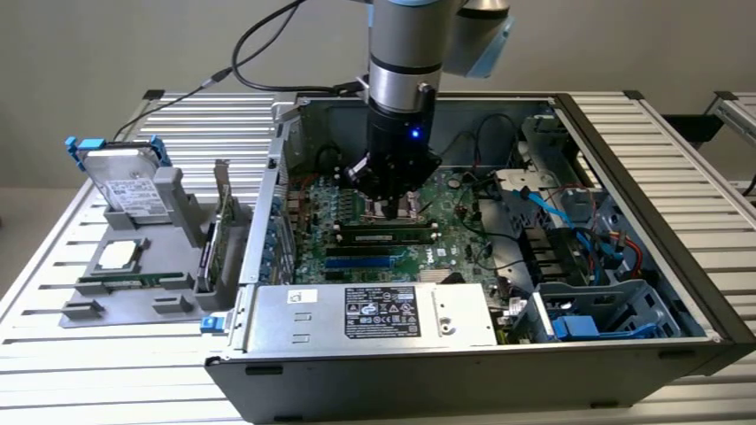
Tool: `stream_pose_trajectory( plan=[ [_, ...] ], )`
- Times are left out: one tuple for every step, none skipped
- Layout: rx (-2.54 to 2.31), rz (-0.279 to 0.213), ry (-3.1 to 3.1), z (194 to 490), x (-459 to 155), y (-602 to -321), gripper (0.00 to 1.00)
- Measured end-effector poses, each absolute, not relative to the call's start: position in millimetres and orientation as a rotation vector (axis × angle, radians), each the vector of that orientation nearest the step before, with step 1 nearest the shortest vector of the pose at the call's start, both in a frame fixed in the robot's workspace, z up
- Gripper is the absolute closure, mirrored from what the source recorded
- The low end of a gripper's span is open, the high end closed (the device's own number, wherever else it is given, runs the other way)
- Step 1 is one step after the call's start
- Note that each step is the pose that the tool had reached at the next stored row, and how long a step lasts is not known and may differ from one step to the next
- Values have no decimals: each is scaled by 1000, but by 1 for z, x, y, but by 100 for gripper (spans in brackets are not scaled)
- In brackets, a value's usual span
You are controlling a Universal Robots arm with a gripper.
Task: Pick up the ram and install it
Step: 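Press down the ram until it locks into place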
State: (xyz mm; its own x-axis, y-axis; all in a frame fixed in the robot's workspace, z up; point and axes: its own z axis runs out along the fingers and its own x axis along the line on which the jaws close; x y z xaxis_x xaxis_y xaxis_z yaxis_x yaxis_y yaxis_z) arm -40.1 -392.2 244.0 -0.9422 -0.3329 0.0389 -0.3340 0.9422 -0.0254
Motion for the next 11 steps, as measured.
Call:
stream_pose_trajectory(
  plan=[
    [511,50,-3069,244,-40,-392,90],
    [496,50,-3075,244,-40,-392,90],
    [481,51,-3081,244,-40,-392,90],
    [465,52,-3087,244,-40,-392,90],
    [450,53,-3093,244,-40,-392,90],
    [434,54,-3099,244,-40,-392,90],
    [419,55,-3104,244,-40,-392,90],
    [403,55,-3110,244,-40,-392,90],
    [388,56,-3115,244,-40,-392,90],
    [372,57,-3121,244,-40,-392,90],
    [356,58,-3126,244,-40,-392,90]
  ],
)
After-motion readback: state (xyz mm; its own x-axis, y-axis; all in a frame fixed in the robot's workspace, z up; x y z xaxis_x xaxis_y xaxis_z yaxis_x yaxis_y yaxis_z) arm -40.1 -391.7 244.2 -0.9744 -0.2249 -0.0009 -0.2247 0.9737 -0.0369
